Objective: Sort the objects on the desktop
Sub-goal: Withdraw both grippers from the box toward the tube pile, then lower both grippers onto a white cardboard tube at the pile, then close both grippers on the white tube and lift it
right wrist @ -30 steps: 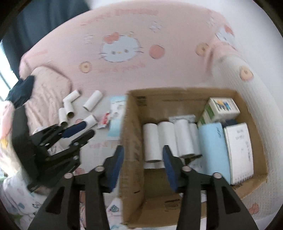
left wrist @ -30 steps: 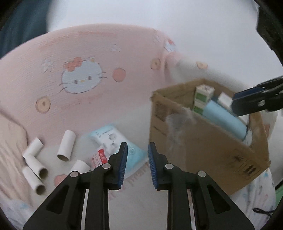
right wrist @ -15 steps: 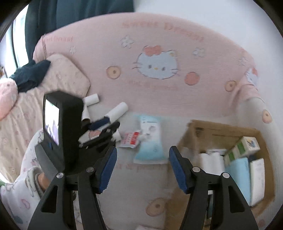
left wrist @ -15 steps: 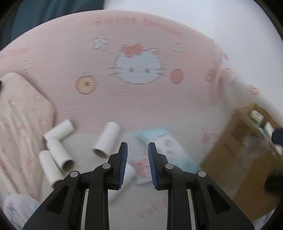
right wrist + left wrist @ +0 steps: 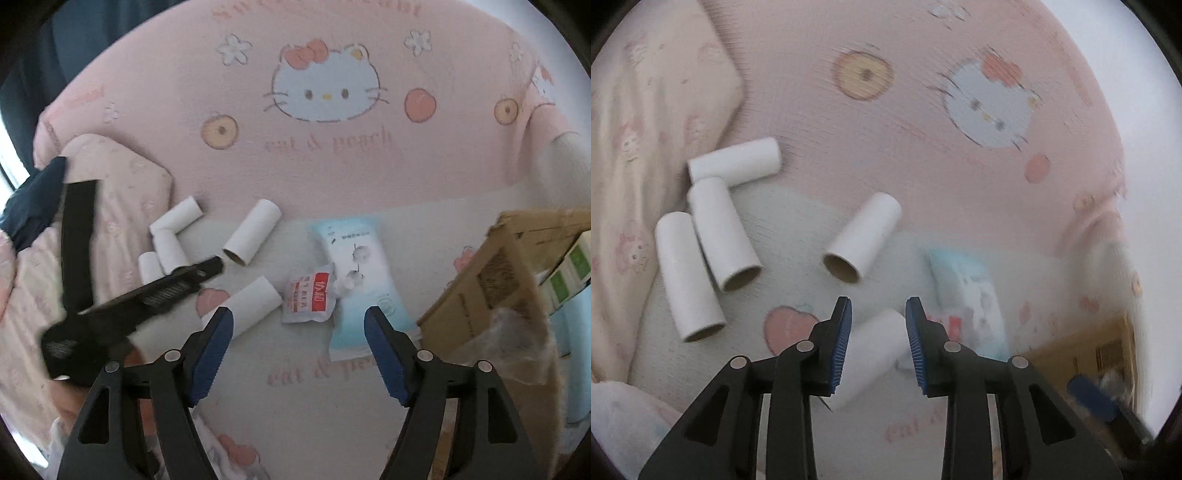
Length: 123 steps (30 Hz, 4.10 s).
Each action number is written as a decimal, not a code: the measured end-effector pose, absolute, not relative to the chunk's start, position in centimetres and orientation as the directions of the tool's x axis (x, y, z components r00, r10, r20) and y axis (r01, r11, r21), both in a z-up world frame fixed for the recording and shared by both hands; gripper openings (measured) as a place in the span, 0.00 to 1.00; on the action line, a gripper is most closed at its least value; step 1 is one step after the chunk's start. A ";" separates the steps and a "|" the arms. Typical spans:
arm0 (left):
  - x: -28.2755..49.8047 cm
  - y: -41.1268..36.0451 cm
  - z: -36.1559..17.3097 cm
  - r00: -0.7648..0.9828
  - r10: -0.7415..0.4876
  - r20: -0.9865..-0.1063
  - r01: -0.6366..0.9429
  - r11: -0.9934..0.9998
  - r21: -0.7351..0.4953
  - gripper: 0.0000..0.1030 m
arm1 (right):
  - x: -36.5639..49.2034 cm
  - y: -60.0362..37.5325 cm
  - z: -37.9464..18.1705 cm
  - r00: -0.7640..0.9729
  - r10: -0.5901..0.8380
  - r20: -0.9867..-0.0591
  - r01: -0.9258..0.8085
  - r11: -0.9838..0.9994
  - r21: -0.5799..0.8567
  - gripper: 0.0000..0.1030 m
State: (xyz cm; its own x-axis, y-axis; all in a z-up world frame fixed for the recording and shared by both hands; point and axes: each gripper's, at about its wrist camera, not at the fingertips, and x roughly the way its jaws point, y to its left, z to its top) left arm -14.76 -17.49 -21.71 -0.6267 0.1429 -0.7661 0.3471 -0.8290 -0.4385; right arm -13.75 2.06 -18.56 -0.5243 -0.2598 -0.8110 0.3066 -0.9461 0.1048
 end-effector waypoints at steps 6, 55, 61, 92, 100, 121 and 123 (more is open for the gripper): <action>-15.2 -18.4 -22.0 -0.596 0.111 -0.795 0.383 -0.831 -0.403 0.49 | -15.4 -0.4 -21.7 -0.479 -0.245 -0.843 0.341 -0.937 0.079 0.70; -16.8 -22.8 -29.7 -0.358 0.420 -0.834 0.543 -0.632 -0.552 0.13 | -17.0 -8.5 -29.8 -0.321 -0.323 -0.890 0.587 -0.805 0.081 0.63; -17.0 -22.7 -30.0 -0.335 0.409 -0.849 0.563 -0.636 -0.528 0.14 | -17.9 -8.0 -29.7 -0.306 -0.337 -0.890 0.566 -0.816 0.114 0.50; -18.9 -19.2 -32.4 -0.401 0.627 -0.668 0.471 -0.484 -0.738 0.42 | -18.7 -3.2 -29.1 -0.340 -0.267 -0.902 0.428 -0.898 0.105 0.50; -18.4 -19.3 -32.5 -0.389 0.627 -0.675 0.450 -0.510 -0.733 0.41 | -21.1 -4.2 -31.0 -0.243 -0.334 -0.911 0.370 -0.900 0.231 0.50; -18.1 -19.0 -31.7 -0.442 0.575 -0.689 0.440 -0.530 -0.725 0.45 | -18.1 -5.4 -30.8 -0.243 -0.333 -0.911 0.485 -0.855 0.183 0.43; -18.1 -18.5 -31.2 -0.454 0.577 -0.680 0.416 -0.538 -0.734 0.45 | -17.7 -5.3 -30.3 -0.256 -0.334 -0.907 0.489 -0.854 0.177 0.43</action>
State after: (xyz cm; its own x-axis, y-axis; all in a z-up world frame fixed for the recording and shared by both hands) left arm -18.08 -18.45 -31.17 -0.4535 0.5766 -0.6796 0.4158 -0.5375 -0.7336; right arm -17.71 -5.25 -30.30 -0.2558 -0.3338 -0.9073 0.4885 -0.8545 0.1766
